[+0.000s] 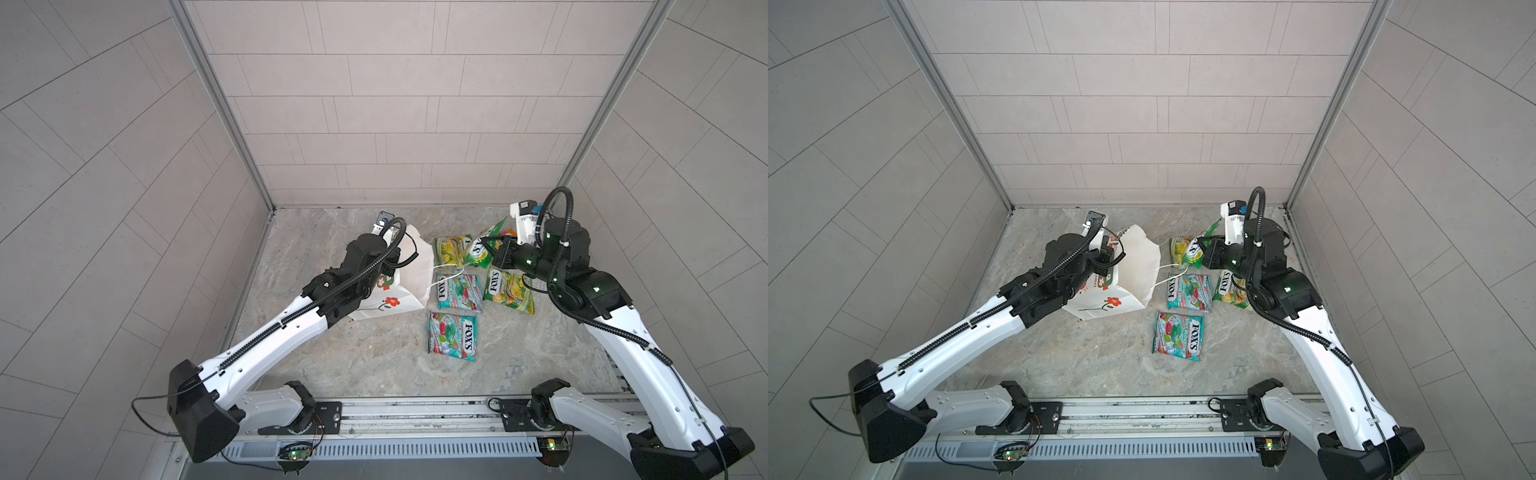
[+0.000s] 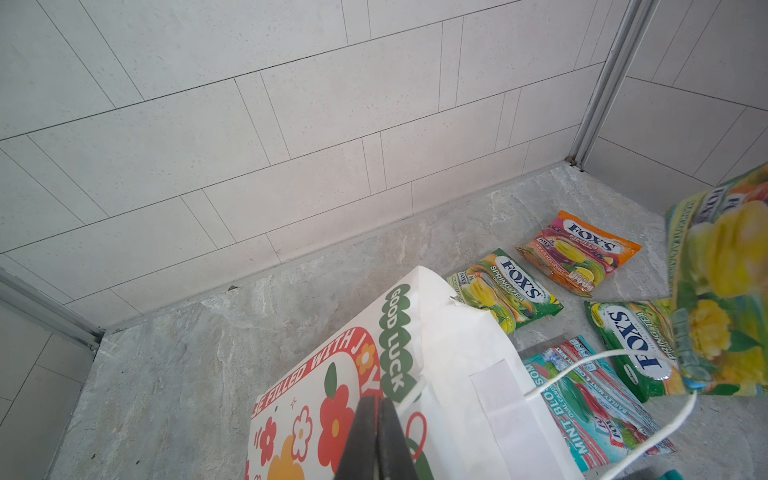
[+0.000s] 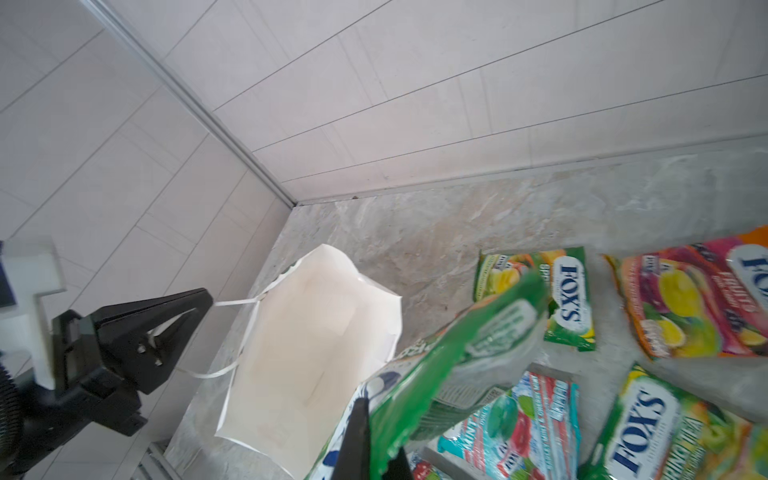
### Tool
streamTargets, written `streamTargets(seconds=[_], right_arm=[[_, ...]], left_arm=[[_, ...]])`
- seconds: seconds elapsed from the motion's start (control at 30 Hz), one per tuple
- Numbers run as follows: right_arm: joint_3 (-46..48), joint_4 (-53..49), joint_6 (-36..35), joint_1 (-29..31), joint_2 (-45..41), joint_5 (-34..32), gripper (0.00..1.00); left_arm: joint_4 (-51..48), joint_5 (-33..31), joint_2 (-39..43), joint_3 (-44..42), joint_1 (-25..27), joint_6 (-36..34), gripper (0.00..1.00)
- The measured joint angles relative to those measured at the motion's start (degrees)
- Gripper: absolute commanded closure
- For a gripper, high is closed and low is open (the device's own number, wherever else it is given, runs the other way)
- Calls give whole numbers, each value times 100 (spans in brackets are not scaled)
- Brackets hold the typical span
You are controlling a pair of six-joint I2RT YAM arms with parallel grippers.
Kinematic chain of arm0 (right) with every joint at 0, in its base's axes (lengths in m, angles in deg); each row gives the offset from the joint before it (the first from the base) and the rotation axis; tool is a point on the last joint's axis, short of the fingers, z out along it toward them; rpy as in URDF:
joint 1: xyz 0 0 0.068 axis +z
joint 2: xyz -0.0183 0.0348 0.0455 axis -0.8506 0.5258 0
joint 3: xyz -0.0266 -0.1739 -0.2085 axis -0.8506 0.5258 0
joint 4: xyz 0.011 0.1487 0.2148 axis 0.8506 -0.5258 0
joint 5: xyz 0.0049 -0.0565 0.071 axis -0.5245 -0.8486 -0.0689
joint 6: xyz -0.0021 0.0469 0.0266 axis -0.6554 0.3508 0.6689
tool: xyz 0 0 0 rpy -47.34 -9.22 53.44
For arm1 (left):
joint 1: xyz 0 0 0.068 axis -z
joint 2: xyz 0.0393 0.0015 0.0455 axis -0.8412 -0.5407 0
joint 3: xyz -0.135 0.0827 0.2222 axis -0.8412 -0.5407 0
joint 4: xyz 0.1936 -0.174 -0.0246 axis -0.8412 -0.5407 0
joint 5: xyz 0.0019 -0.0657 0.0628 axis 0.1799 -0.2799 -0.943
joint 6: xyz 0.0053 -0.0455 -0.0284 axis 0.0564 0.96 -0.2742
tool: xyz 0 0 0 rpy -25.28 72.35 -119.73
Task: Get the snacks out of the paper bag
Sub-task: 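Lift the green packet up out of the bag with the right gripper, then lower the green packet onto the table nearer the robot, open right gripper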
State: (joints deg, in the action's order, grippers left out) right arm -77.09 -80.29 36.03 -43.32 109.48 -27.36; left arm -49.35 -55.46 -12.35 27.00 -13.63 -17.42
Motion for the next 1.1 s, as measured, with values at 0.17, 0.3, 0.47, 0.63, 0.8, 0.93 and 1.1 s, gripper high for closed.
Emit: streamTargets(seconds=[0.17,0.3,0.47,0.63,0.8,0.93,1.1], right_arm=[[0,-778,-380,-407,-188,-258,100],[24,-1379,-728,-492,-389,-570,100],[210,-1943,-1027,-540,-612,-820,100],[581,-2337,-1130,-560,-651,-811,100],[916,-2614,-1139,-564,-627,-597,100],[1141,-2695,-1137,-564,-592,-334,100],[1351,-2796,-1137,-564,-463,-61,100]], left_arm=[[0,-15,2,0,0,0,100],[-2,-20,2,0,0,0,100],[-2,-31,2,0,0,0,100],[-2,-31,4,0,0,-2,100],[-2,-31,4,0,0,0,100],[-2,-31,4,0,0,0,100],[-4,-31,4,0,0,0,100]])
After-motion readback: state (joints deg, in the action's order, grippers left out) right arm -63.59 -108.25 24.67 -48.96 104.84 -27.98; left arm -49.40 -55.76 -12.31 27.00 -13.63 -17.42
